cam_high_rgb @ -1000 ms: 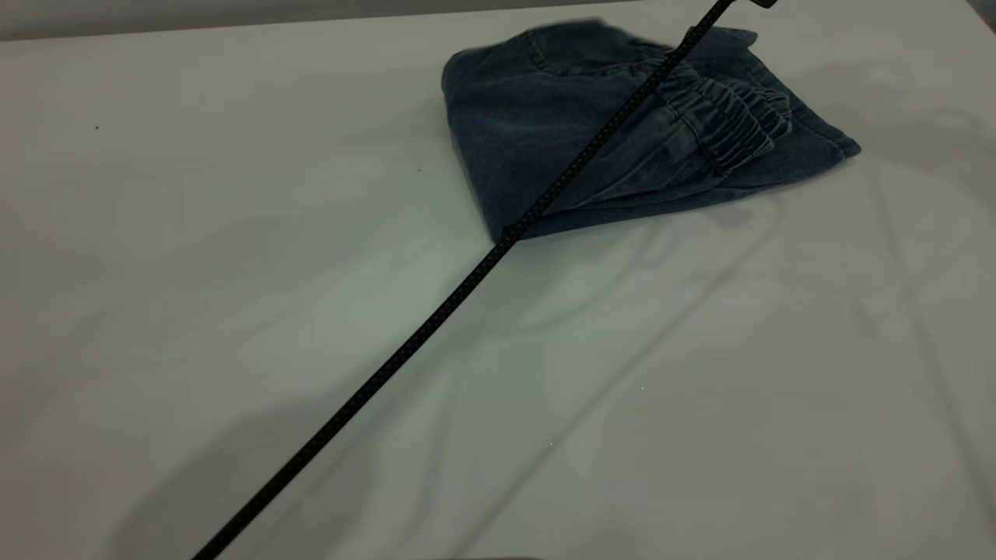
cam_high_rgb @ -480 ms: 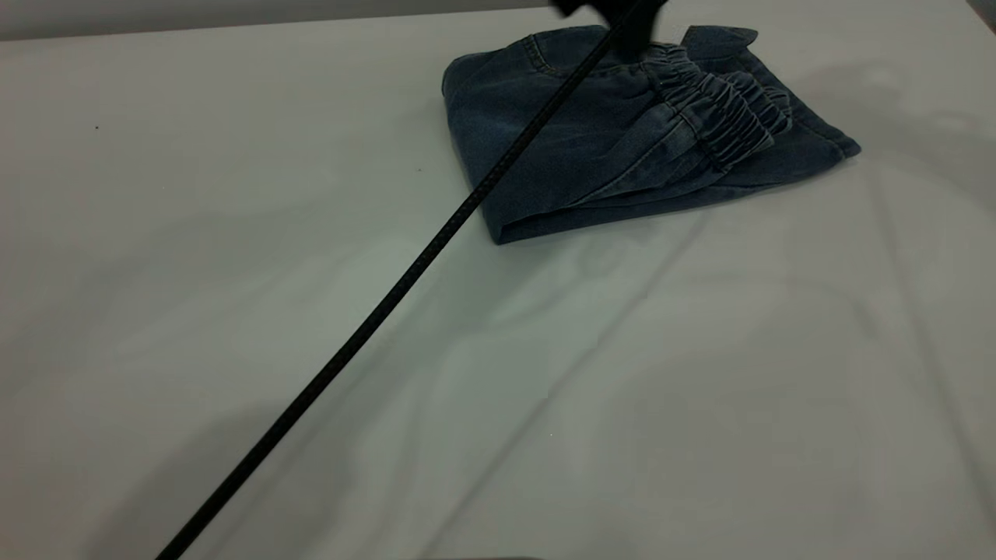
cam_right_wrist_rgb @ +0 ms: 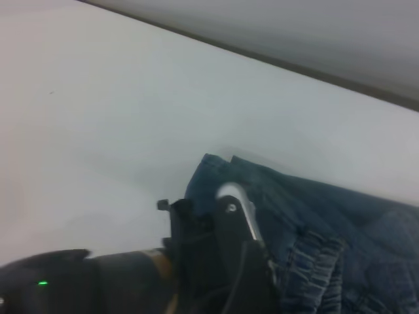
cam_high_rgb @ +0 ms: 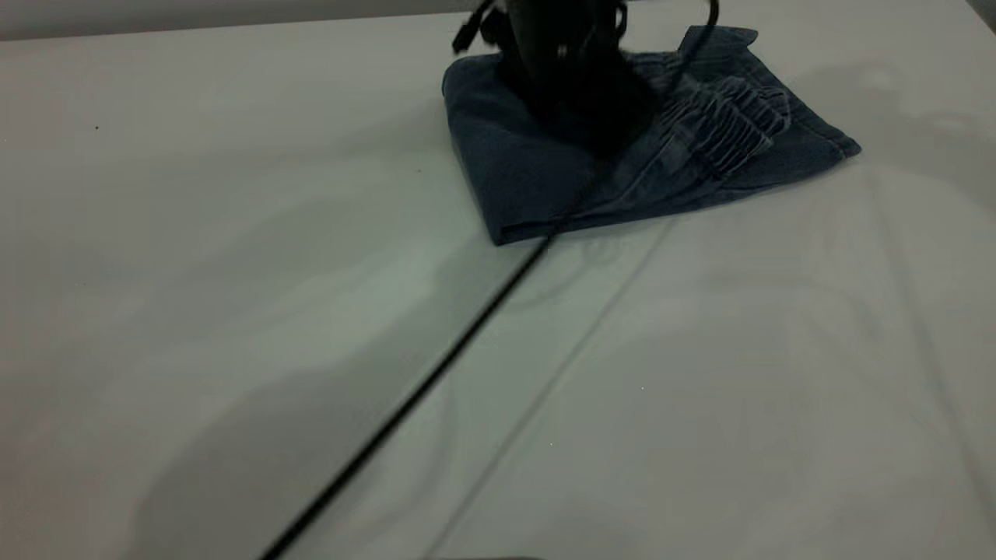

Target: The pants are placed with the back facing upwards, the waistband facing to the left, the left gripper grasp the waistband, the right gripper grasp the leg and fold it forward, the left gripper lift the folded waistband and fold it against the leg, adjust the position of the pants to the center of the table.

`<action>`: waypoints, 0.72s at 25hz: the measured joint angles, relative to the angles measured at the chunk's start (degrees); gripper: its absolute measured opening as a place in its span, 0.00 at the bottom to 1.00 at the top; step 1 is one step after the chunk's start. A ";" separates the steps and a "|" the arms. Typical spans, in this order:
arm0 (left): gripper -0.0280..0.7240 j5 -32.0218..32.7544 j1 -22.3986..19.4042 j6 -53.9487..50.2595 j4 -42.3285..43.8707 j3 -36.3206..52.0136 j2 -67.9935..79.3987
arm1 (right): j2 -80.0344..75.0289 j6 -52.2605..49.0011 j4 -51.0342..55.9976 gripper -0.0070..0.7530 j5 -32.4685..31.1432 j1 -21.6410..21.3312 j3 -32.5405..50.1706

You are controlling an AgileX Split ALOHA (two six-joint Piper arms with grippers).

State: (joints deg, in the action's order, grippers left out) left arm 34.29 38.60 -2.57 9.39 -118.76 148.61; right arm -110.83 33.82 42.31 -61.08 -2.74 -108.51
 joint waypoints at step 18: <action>0.77 31.57 0.05 6.24 2.90 -6.51 -0.41 | 0.29 0.19 1.41 0.66 -0.26 0.00 0.00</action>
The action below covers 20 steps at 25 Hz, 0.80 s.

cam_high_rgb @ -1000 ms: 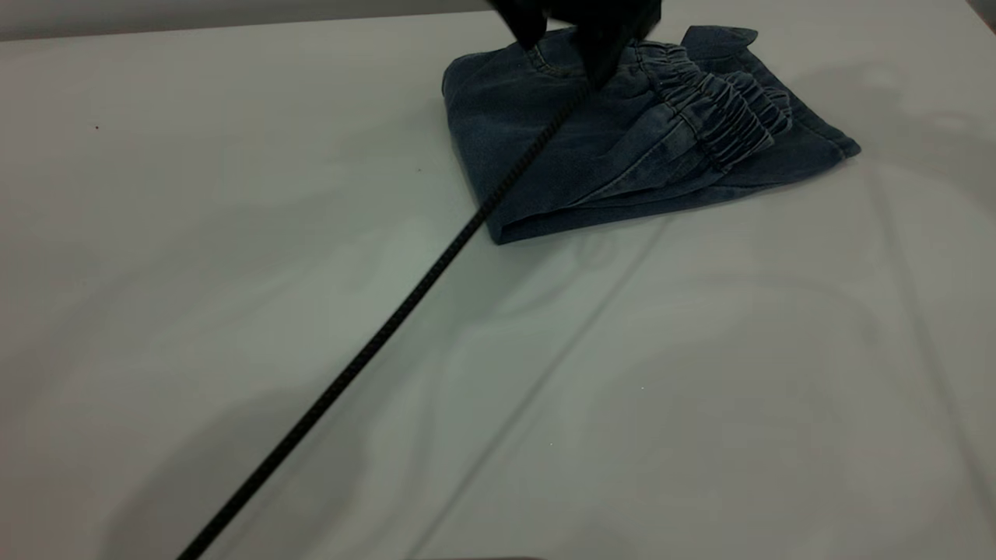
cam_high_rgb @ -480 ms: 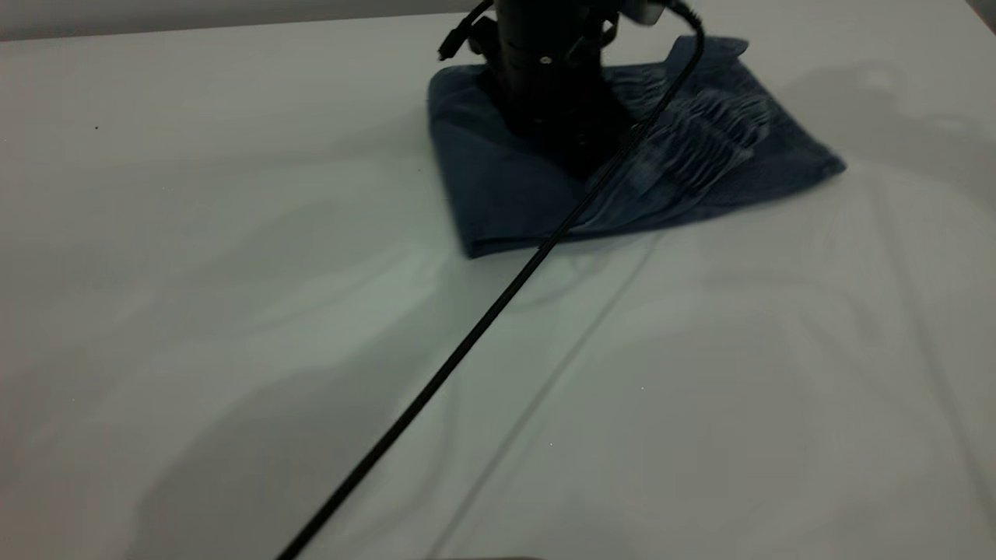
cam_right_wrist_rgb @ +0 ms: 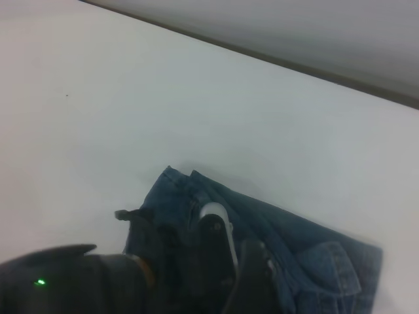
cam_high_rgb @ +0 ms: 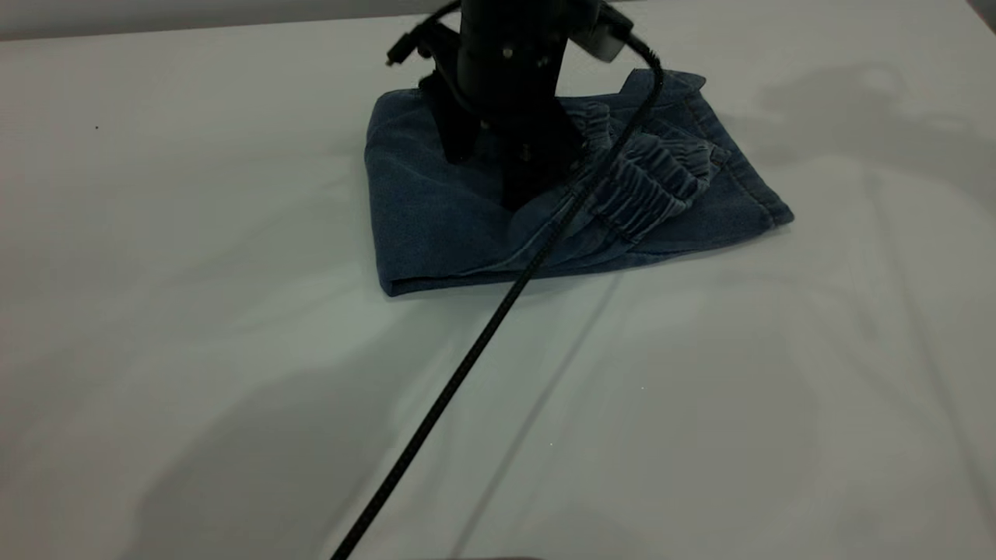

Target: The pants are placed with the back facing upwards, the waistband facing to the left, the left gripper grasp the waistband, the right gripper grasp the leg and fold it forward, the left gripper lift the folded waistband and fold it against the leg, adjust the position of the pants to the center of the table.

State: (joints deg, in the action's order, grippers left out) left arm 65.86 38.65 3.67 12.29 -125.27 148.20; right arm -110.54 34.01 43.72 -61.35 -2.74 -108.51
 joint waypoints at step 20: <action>0.77 1.28 0.65 1.43 0.56 -13.55 -22.69 | 28.49 -9.49 -6.71 0.66 -10.75 0.00 0.00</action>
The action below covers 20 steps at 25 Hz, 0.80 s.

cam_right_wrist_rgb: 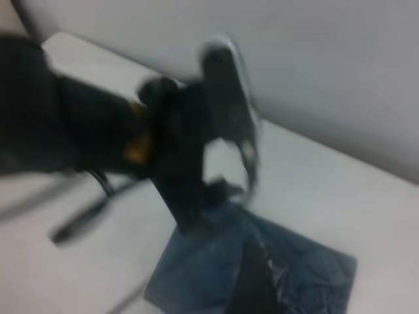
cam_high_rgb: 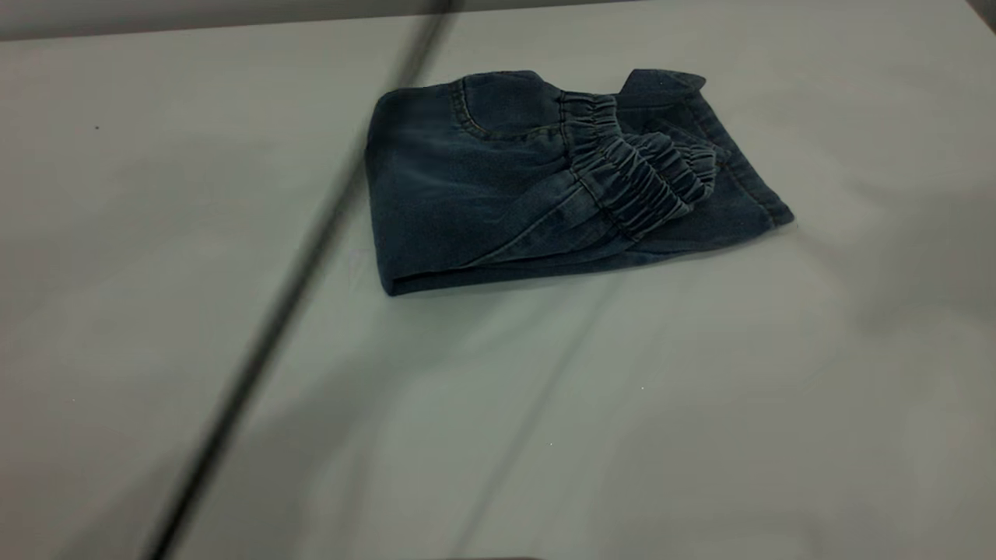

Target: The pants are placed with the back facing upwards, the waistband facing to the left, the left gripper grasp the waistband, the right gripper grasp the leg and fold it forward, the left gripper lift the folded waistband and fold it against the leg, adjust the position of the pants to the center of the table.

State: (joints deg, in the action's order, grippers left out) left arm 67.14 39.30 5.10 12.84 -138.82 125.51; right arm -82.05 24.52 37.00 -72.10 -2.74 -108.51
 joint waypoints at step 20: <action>0.77 0.00 0.00 -5.76 -0.58 60.38 -63.94 | 42.55 -6.96 -4.54 0.66 -1.00 0.00 37.53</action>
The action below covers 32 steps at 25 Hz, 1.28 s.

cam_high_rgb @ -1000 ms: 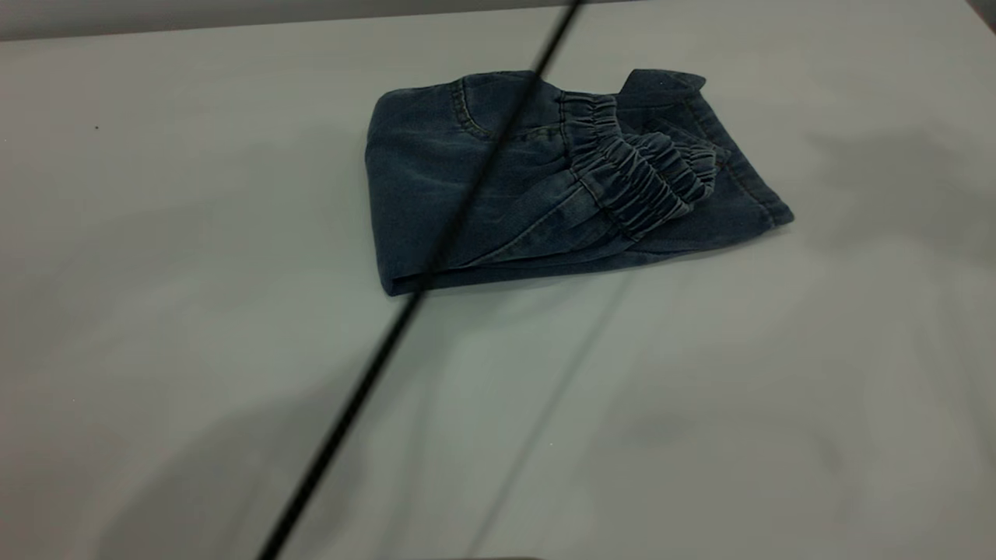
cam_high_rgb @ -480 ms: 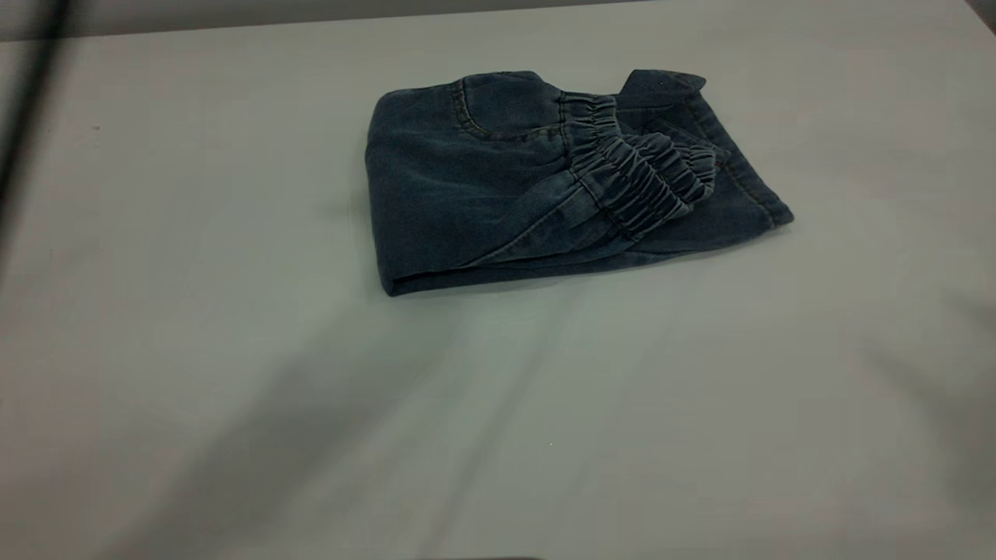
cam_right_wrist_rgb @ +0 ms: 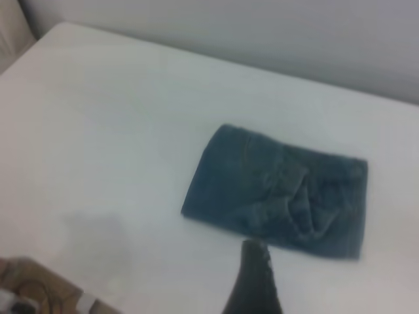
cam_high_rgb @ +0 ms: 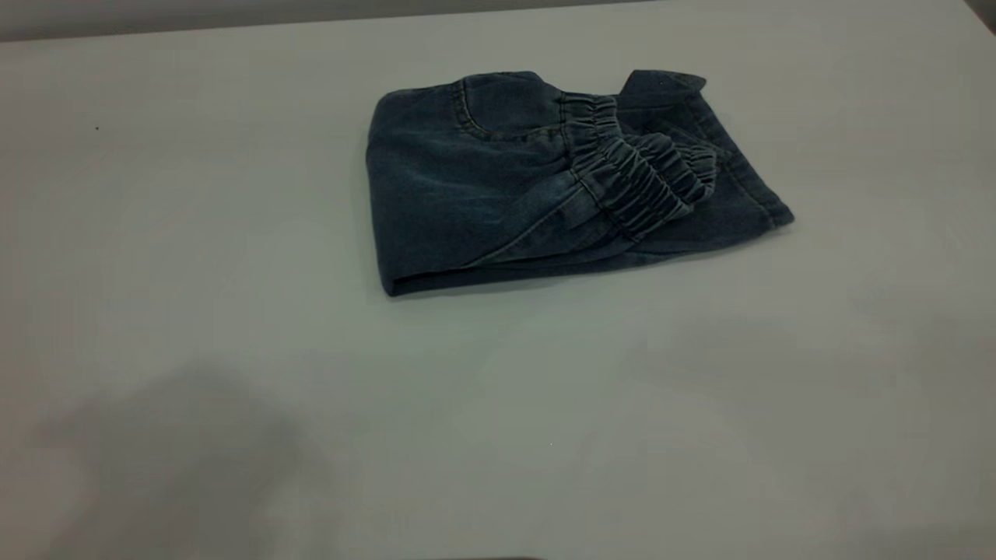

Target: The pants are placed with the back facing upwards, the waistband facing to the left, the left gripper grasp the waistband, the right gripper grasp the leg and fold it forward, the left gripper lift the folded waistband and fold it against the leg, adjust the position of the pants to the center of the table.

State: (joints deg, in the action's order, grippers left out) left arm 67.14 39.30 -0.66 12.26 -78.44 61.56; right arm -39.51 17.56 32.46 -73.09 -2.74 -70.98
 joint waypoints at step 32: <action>0.77 0.00 0.00 -3.09 -7.66 44.70 -51.75 | 40.14 -7.54 -19.83 0.66 7.08 0.00 43.76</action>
State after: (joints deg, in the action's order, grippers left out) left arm 67.14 39.30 -3.75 4.60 -33.74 9.81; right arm 0.64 10.02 12.63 -66.02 -2.74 -27.22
